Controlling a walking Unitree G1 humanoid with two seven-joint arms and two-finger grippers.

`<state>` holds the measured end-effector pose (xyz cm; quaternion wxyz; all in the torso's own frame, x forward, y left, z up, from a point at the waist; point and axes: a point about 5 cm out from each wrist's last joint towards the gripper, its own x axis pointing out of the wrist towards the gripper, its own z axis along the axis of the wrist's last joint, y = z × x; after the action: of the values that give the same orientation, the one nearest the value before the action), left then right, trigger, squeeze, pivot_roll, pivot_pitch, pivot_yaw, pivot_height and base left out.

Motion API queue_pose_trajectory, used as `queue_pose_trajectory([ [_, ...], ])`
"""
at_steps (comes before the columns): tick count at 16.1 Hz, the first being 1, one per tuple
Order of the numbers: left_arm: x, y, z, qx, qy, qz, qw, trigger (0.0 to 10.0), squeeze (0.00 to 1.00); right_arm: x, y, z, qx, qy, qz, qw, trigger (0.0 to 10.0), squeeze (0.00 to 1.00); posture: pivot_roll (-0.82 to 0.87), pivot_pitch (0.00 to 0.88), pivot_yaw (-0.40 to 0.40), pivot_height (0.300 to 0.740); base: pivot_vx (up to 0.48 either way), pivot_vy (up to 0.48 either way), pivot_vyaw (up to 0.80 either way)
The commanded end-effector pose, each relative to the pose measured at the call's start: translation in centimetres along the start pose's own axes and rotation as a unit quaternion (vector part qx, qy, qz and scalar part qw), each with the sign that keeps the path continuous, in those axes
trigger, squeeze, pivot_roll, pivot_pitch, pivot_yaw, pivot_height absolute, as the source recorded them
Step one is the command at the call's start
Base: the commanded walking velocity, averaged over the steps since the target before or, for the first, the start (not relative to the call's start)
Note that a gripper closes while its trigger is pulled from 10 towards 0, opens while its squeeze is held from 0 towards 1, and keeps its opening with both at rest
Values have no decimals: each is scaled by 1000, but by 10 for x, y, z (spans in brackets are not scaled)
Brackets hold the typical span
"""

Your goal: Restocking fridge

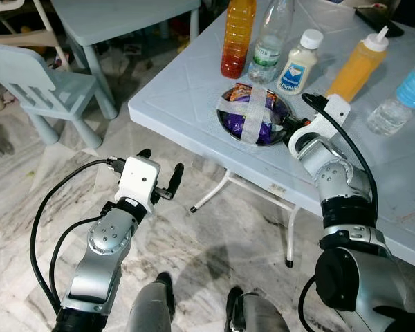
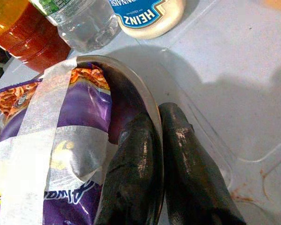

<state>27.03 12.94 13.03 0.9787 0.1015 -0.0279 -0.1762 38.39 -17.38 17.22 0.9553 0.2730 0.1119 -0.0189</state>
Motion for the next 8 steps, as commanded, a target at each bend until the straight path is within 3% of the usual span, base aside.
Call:
queue_pose_trajectory([
  [1,-1,-2,0,0,-1,-2,1000,10000,0,-2,-11,-13,-9,26,-20,999,10000,0,136,200,-22,740,0,0,0],
  [2,0,-3,0,0,-2,-2,1000,10000,0,-3,-10,-14,-9,29,-16,999,10000,259,135,200,-22,740,0,0,0],
  [3,0,-3,0,-1,-2,-2,1000,10000,0,-3,-11,-15,-10,30,-19,999,10000,1000,135,201,-23,740,0,0,0],
  [8,-1,-2,0,-2,-2,2,1000,10000,0,-4,-12,-30,-16,58,-14,998,10000,1000,141,205,-27,740,0,0,0],
])
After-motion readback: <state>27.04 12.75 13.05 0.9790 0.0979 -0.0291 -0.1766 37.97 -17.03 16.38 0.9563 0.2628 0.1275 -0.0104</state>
